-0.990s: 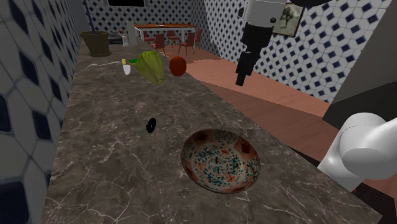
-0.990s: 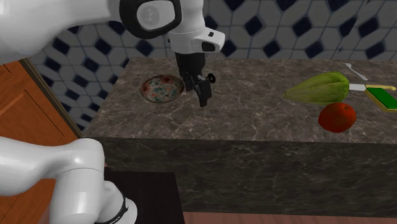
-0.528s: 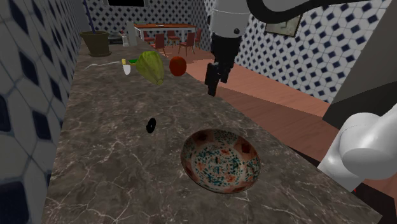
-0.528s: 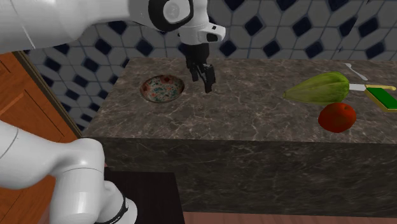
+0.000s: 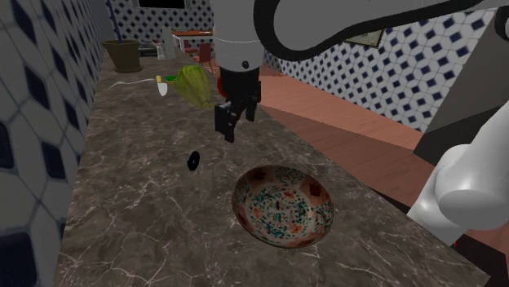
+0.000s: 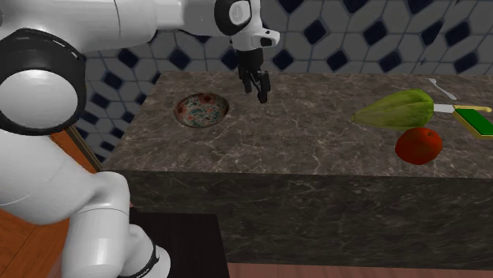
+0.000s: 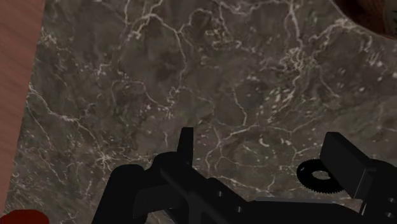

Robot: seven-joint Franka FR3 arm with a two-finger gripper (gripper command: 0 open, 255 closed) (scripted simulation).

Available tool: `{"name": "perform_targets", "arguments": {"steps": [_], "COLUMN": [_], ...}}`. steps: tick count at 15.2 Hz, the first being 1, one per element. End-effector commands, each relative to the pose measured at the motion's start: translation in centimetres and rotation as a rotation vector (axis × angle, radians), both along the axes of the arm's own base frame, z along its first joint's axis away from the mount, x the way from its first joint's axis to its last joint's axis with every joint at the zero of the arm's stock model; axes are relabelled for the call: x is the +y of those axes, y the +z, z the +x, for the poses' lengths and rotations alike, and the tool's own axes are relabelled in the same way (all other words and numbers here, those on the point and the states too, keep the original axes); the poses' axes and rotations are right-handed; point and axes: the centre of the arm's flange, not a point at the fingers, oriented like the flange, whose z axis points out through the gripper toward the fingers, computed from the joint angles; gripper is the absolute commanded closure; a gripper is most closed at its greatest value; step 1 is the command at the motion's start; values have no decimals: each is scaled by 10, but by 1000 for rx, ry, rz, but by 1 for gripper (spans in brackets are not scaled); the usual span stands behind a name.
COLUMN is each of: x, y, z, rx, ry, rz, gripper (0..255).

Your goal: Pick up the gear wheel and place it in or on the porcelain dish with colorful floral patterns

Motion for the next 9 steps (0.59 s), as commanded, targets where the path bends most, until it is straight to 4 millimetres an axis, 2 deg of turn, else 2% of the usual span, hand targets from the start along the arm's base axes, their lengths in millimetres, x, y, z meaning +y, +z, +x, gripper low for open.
{"name": "perform_targets", "arguments": {"steps": [1,9], "x": [24,116], "y": [-7,-43], "z": [13,57], "rx": [-4,-14], "ry": [0,8], "rz": [-13,-66], "gripper": [0,0]}}
